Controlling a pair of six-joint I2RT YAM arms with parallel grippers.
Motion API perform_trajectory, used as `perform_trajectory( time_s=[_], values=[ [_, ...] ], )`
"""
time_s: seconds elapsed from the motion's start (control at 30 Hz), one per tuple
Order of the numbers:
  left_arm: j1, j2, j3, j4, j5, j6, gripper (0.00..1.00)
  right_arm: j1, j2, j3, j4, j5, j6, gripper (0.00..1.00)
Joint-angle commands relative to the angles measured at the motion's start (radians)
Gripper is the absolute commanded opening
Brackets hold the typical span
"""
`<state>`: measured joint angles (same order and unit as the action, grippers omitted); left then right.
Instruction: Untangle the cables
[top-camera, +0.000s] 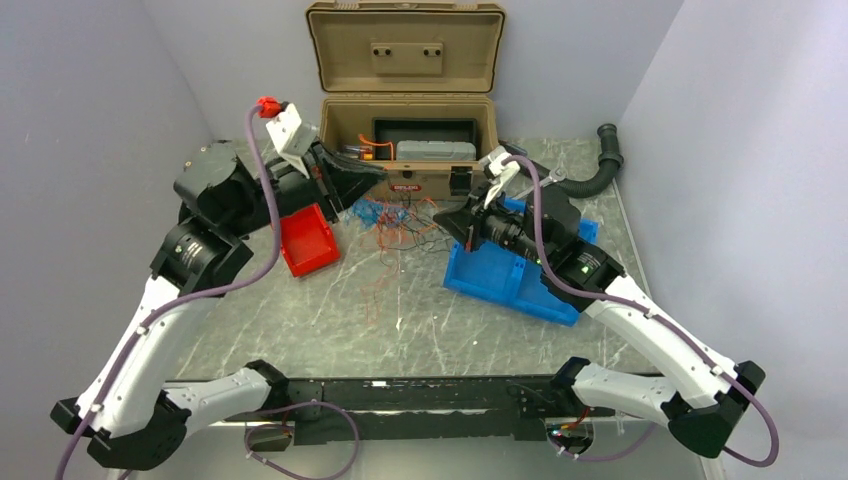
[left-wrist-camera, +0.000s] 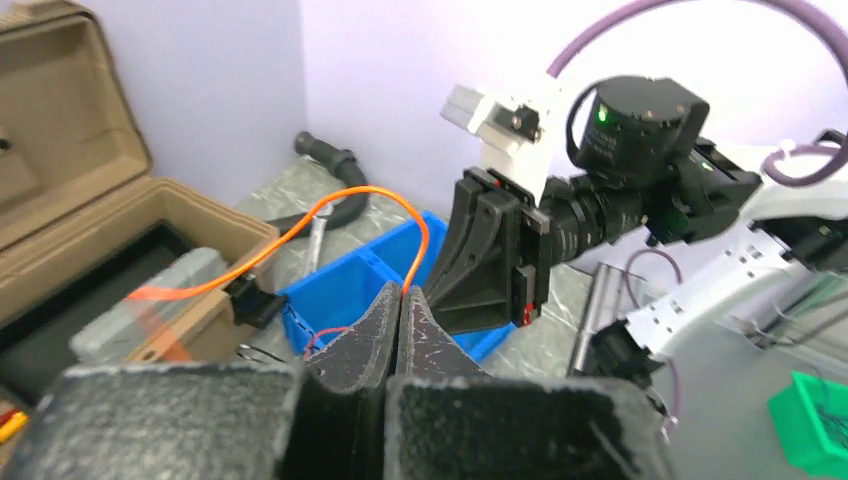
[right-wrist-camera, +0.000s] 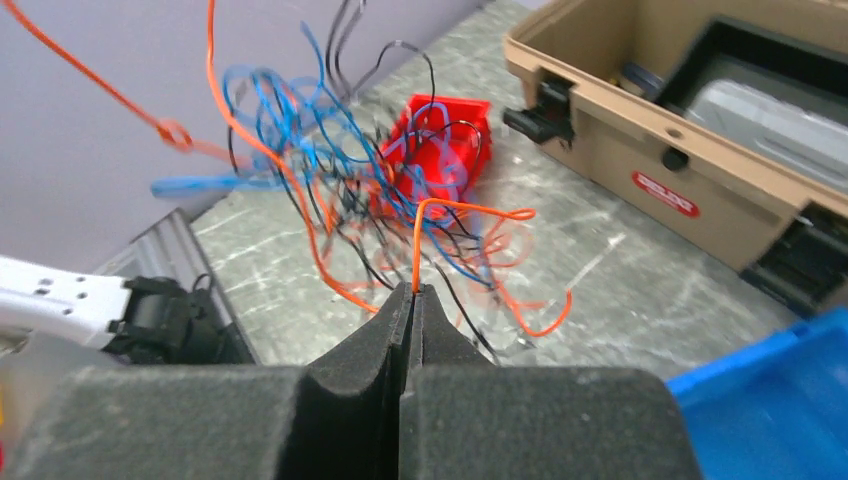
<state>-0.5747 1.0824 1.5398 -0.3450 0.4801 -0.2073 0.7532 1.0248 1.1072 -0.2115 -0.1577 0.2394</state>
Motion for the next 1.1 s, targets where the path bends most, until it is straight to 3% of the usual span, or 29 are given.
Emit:
perform_trajectory(
  time_s=[0.0,0.37,0.63,1.07],
  values=[
    [-0.005,0.073,-0.09,-0.008,0.119,-0.051,0.0,0.0,-0.034,-0.007,0.155,-0.156,-0.02,0.0],
    [-0.011,0.114,-0.108,-0.018,0.156,-0.051,0.0,0.005,0.02,0.0,0.202,-0.301,-0.073,0.0],
    [-0.016,0.099,-0.137,0.024,0.198,-0.09,0.0,0.008,0.053,-0.003,0.189,-0.172,-0.084,0.0],
    [-0.021,0.094,-0.152,0.031,0.203,-0.1,0.0,0.011,0.067,-0.044,0.283,-0.268,-0.093,0.03]
  ],
)
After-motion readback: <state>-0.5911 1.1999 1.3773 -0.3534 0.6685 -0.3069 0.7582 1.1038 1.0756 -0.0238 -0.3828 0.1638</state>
